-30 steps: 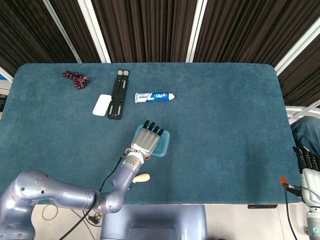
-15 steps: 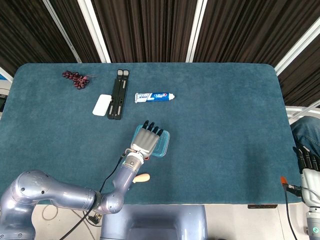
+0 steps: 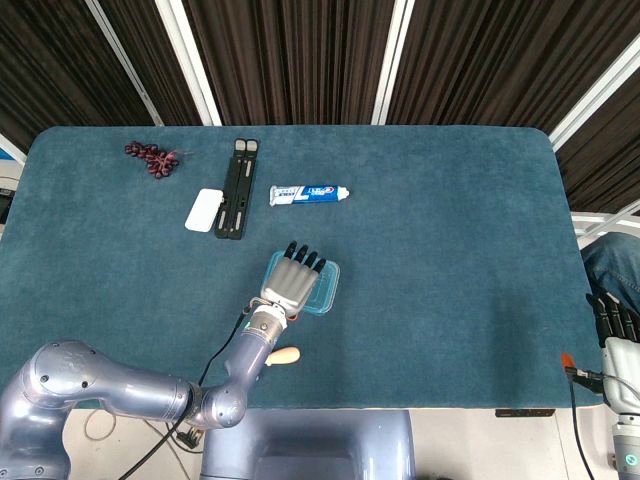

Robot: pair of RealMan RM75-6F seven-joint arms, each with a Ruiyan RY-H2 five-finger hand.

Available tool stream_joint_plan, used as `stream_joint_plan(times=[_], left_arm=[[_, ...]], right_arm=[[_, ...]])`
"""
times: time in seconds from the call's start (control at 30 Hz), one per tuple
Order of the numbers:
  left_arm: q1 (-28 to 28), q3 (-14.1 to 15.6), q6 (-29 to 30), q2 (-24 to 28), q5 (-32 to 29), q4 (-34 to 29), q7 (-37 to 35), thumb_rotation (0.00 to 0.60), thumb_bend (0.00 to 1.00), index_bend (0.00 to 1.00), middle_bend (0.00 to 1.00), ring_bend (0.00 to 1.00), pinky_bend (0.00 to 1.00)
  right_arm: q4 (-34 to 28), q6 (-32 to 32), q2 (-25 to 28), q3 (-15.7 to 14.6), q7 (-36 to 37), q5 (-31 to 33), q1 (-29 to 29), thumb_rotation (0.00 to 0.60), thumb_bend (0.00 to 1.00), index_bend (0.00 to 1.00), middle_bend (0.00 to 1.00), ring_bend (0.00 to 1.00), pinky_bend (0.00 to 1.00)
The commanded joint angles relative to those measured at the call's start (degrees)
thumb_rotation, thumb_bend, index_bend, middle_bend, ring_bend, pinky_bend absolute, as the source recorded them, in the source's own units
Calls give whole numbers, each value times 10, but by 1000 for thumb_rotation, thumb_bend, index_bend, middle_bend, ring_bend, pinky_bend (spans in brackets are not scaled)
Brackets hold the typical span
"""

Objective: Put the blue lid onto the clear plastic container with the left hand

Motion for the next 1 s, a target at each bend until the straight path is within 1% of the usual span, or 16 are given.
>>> stream_joint_plan(times=[0.03,1.0], left_arm=[[0,0,0,0,1,0,0,600,166,103,75,0,0],[2,1,-4,-2,7,4,2,600,166,99,43,0,0]], right_arm=[[0,0,0,0,0,0,0,600,347,0,0,0,0],[-3,-2,2,0,-3,4,0,600,346,0,0,0,0]])
